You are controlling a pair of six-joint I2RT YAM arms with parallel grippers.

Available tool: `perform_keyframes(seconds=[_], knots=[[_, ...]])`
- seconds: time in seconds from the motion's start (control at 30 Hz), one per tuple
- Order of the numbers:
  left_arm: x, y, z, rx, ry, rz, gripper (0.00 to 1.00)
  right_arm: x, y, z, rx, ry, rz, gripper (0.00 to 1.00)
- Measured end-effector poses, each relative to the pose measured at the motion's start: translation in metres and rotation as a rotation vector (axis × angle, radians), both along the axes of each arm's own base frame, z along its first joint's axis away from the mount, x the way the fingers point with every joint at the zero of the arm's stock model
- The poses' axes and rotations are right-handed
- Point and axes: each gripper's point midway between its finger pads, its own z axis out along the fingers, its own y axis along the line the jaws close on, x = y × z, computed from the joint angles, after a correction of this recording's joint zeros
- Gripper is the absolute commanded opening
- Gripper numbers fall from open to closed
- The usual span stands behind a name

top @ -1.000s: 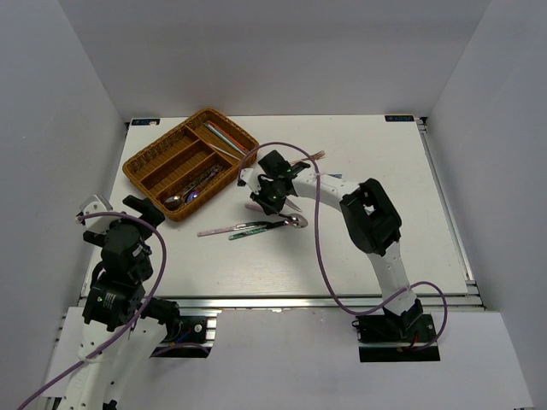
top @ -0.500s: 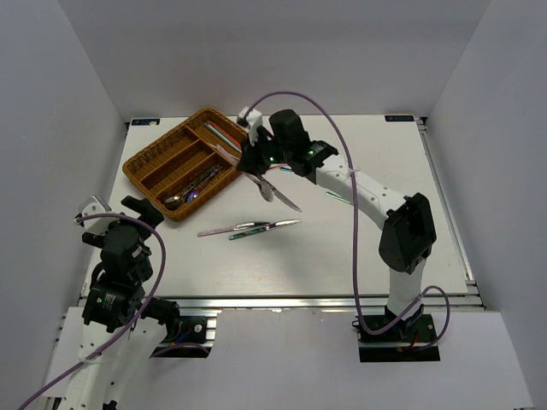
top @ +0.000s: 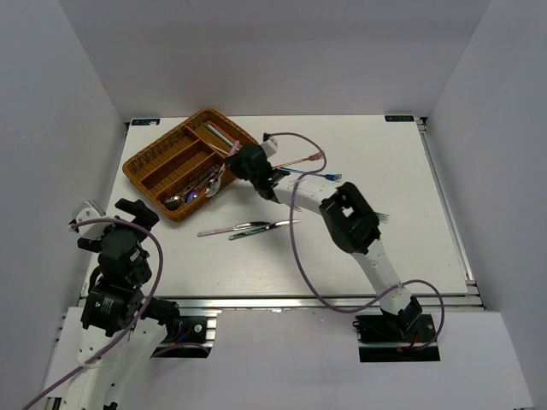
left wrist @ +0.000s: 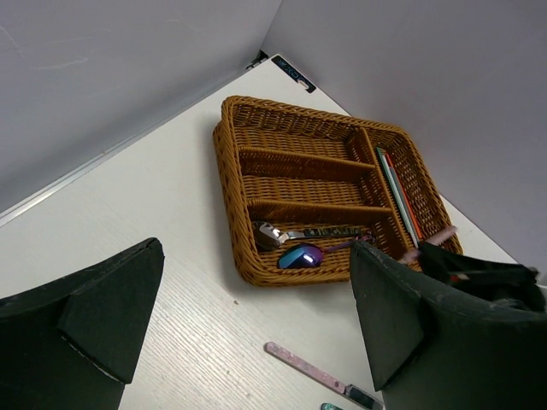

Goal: Sort the eating utensils into containers

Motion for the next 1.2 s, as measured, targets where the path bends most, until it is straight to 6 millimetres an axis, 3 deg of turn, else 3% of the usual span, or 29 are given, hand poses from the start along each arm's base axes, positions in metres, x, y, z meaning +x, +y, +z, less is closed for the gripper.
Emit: perform_keyframes(seconds=[0.07,0.2,0.33,0.5,0.6,0.73,0.8,0.83,0.87,0.9,1.0,1.1,1.2], knots=[[0.000,0.000,0.000,0.000,0.000,0.001,0.98,-0.001,0.022,-0.009,0.023,0.016,-0.037,0.00],[0.000,0.000,0.000,-0.001,-0.001,0.002,0.98,-0.017,0.049,-0.003,0.091,0.034,-0.071,0.00],[-0.001,0.000,0.001,-0.004,-0.008,-0.006,0.98,-0.027,0.059,0.000,0.135,0.049,-0.091,0.00],[-0.002,-0.001,0.003,-0.007,-0.018,-0.013,0.98,-0.018,0.066,-0.004,0.144,0.030,-0.122,0.00],[-0.003,-0.001,0.004,-0.009,-0.026,-0.016,0.98,-0.012,0.074,-0.009,0.154,0.023,-0.123,0.11],[-0.004,-0.002,0.006,-0.010,-0.033,-0.023,0.98,-0.013,0.080,-0.020,0.137,0.026,-0.112,0.50],[-0.003,-0.003,0.006,-0.008,-0.032,-0.028,0.98,-0.016,0.078,-0.025,0.116,0.020,-0.100,0.59],[-0.003,-0.003,0.006,-0.007,-0.031,-0.029,0.98,-0.019,0.078,-0.020,0.123,0.009,-0.093,0.77],[-0.003,-0.003,0.006,-0.006,-0.030,-0.032,0.98,-0.022,0.073,-0.015,0.120,-0.001,-0.086,0.87],[-0.003,-0.003,0.006,-0.005,-0.030,-0.033,0.98,-0.026,0.069,-0.007,0.123,-0.018,-0.077,0.89],[-0.003,-0.004,0.006,0.000,-0.026,-0.039,0.98,-0.044,0.046,0.022,0.085,-0.066,-0.043,0.89],[-0.001,-0.008,0.005,0.011,-0.018,-0.063,0.98,-0.059,0.014,0.070,0.069,-0.150,-0.019,0.89],[0.009,-0.019,0.004,0.025,0.005,-0.126,0.98,-0.073,-0.038,0.126,0.013,-0.255,-0.005,0.89]])
